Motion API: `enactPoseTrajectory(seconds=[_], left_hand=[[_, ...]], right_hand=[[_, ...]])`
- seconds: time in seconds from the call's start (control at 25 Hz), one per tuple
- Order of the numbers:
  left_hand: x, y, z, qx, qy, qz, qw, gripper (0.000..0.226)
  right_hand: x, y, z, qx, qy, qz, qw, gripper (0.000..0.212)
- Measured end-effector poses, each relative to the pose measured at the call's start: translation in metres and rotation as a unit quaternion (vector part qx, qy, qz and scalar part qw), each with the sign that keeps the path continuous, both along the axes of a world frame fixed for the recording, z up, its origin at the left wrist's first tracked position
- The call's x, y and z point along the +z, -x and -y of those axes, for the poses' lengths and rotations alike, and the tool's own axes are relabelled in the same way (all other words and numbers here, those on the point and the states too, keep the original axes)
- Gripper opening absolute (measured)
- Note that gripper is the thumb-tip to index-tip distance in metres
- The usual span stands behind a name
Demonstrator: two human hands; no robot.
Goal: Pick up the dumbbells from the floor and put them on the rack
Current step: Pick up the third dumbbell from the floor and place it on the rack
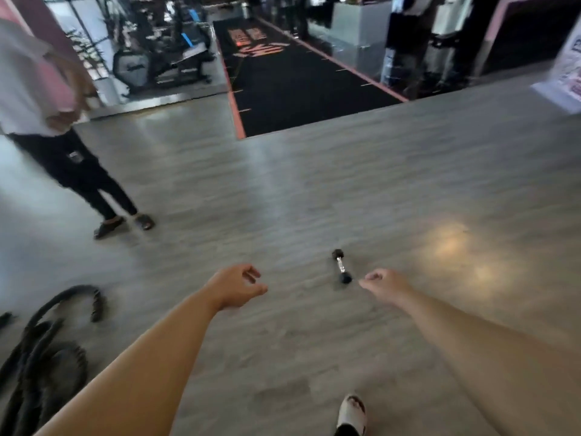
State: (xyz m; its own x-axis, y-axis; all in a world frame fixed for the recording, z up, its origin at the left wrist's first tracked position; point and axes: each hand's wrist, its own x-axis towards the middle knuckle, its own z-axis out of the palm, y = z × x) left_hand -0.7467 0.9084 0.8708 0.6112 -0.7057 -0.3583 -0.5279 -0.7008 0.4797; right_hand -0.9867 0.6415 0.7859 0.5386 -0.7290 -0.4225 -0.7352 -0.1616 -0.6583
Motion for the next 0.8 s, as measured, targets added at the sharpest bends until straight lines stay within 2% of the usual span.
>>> enactPoseTrajectory(seconds=[0.16, 0.32, 0.48, 0.8], left_hand=[[-0.008, -0.046, 0.11, -0.057, -0.018, -0.006, 0.998, 0.04], [-0.004, -0.085, 0.209, -0.117, -0.02, 0.028, 0.993, 0.039], [-0.007, -0.129, 0.277, -0.169, -0.043, 0.031, 0.984, 0.041], [-0.061, -0.253, 0.437, -0.277, -0.057, -0.025, 0.959, 0.037]], right_hand=[[-0.028, -0.007, 0.083, -0.039, -0.033, -0.02, 0.998, 0.025], [-0.035, -0.027, 0.148, -0.093, -0.055, -0.034, 0.993, 0.045], [-0.04, -0.062, 0.189, -0.127, -0.068, -0.024, 0.989, 0.052], [-0.074, -0.151, 0.258, -0.266, -0.11, -0.022, 0.958, 0.048]])
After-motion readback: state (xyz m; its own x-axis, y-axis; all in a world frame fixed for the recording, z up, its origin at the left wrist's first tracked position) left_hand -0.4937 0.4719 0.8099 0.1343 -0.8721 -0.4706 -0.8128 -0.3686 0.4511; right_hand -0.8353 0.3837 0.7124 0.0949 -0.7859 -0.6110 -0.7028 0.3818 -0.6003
